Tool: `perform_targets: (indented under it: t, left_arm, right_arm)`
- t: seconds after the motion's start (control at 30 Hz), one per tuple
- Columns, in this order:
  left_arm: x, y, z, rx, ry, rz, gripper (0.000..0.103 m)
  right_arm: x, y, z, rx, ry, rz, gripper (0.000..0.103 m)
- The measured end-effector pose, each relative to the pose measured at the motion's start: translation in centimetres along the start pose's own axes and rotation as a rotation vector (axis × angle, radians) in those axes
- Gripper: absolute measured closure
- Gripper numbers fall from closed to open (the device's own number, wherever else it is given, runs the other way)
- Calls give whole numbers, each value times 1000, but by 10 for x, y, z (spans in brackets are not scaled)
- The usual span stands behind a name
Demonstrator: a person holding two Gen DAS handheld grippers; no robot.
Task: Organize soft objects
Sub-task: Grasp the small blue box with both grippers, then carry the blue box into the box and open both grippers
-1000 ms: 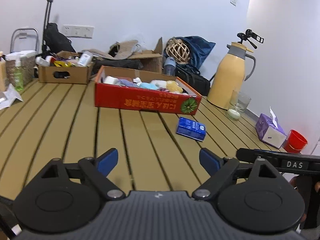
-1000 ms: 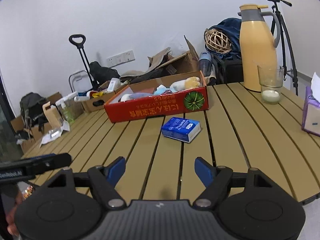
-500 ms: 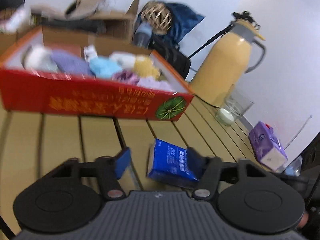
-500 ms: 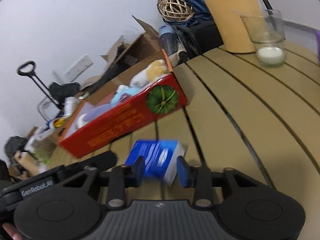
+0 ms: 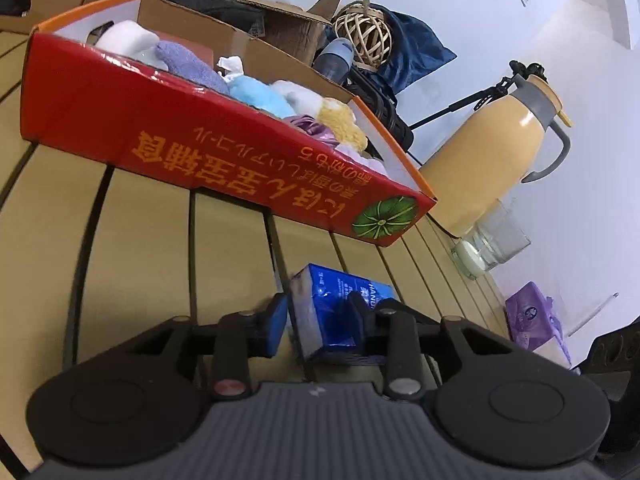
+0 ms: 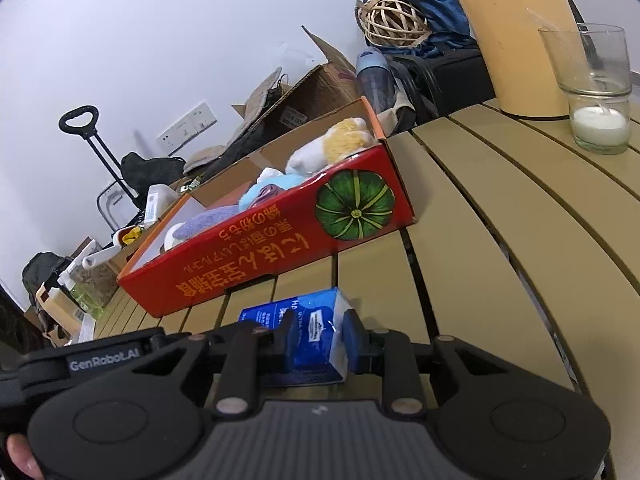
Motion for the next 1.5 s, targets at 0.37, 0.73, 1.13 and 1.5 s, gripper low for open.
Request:
perform_targets:
  t: [0.37, 0.73, 1.13, 1.5]
  left_arm:
    - [11, -43, -27, 10, 111, -160, 72]
    - [163, -26, -4, 7, 30, -198, 73]
    - [230, 110, 75, 205, 37, 46, 80]
    - [229, 77, 52, 248, 162, 49, 78]
  right_arm:
    - [6, -34, 42, -28, -131, -121, 85]
    - [149, 46, 101, 77, -197, -69, 86]
    - [186, 239, 64, -137, -148, 185, 100]
    - [195, 200, 80, -92, -191, 167, 92]
Point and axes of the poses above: each gripper's, at about its wrist camera, not at the fingertips, and y roughly the way its jaws point, z to its left, x to its top, the point moved 6 cm from there along y, roughly the way its jaws point, and after that the axes turned 1 degree about y, right-handed, at the moved point
